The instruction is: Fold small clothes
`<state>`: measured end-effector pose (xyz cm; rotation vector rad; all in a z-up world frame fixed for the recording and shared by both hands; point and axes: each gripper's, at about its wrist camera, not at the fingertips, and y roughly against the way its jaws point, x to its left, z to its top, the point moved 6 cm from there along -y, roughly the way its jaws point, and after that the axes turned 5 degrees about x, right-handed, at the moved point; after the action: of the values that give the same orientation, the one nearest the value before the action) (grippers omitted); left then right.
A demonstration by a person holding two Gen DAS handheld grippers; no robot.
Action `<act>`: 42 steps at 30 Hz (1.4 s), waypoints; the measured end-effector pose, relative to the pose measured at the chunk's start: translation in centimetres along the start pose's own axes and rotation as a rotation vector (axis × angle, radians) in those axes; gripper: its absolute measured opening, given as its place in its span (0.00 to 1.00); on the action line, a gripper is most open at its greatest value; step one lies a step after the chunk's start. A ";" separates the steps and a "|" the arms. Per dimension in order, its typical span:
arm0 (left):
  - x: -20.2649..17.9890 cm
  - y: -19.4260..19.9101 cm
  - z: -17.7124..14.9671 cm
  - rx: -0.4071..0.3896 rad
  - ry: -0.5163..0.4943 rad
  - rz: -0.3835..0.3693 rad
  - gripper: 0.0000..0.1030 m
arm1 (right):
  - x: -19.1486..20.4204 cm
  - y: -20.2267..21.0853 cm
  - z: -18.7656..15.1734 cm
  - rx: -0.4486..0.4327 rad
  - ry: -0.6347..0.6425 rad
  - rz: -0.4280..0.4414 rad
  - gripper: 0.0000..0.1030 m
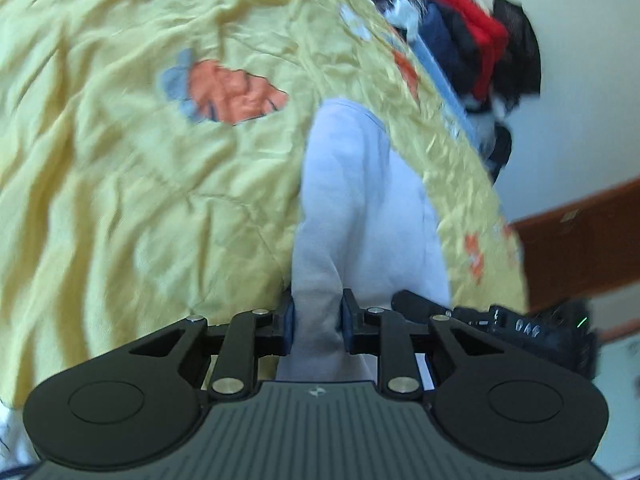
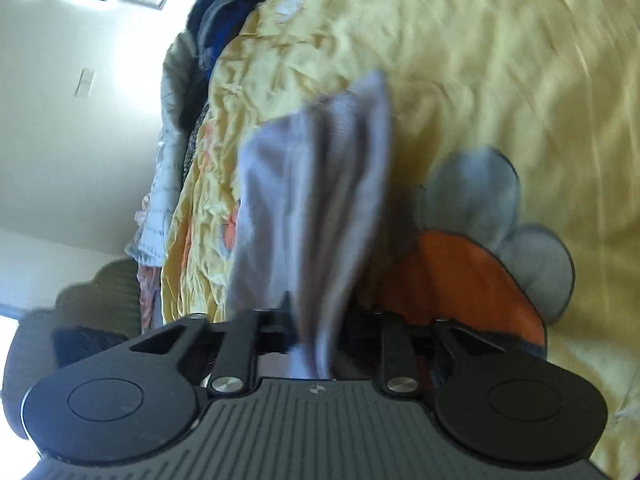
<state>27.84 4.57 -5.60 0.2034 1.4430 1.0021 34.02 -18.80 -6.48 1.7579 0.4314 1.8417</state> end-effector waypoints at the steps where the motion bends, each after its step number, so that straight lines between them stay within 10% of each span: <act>1: -0.1 0.5 0.0 -0.007 0.004 0.007 0.25 | -0.2 0.3 -0.1 -0.012 -0.018 0.013 0.36; 8: -6.6 6.4 -4.1 -0.268 -0.518 0.218 0.25 | 2.9 6.0 -1.7 -0.192 0.031 0.053 0.52; 13: -9.1 2.0 -11.4 -0.153 -0.908 0.329 0.26 | 6.8 2.9 -2.1 -0.074 0.092 0.148 0.69; 17: -8.3 -0.2 -12.9 -0.175 -0.938 0.382 0.28 | 4.8 -0.4 -0.1 -0.040 0.067 -0.031 0.67; 18: -8.3 -0.5 -12.8 -0.184 -0.929 0.386 0.28 | 4.0 -1.1 0.1 -0.036 0.075 -0.071 0.53; 24: -8.6 -0.3 -12.7 -0.198 -0.886 0.374 0.28 | 1.8 0.0 1.2 -0.060 -0.060 0.011 0.45; 30: -8.4 2.3 -14.0 -0.228 -0.884 0.364 0.34 | 6.5 1.8 0.3 -0.120 0.119 0.006 0.75; 38: -7.7 0.2 -13.6 -0.211 -0.812 0.344 0.35 | 3.5 -0.2 0.5 -0.098 0.087 -0.087 0.55; 42: -7.7 -0.1 -13.5 -0.214 -0.809 0.347 0.35 | 6.1 2.4 -2.6 -0.142 0.192 -0.107 0.73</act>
<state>17.46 -6.57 -2.63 0.6367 0.5666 1.1595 31.09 -16.74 -0.37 1.4434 0.4473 1.9220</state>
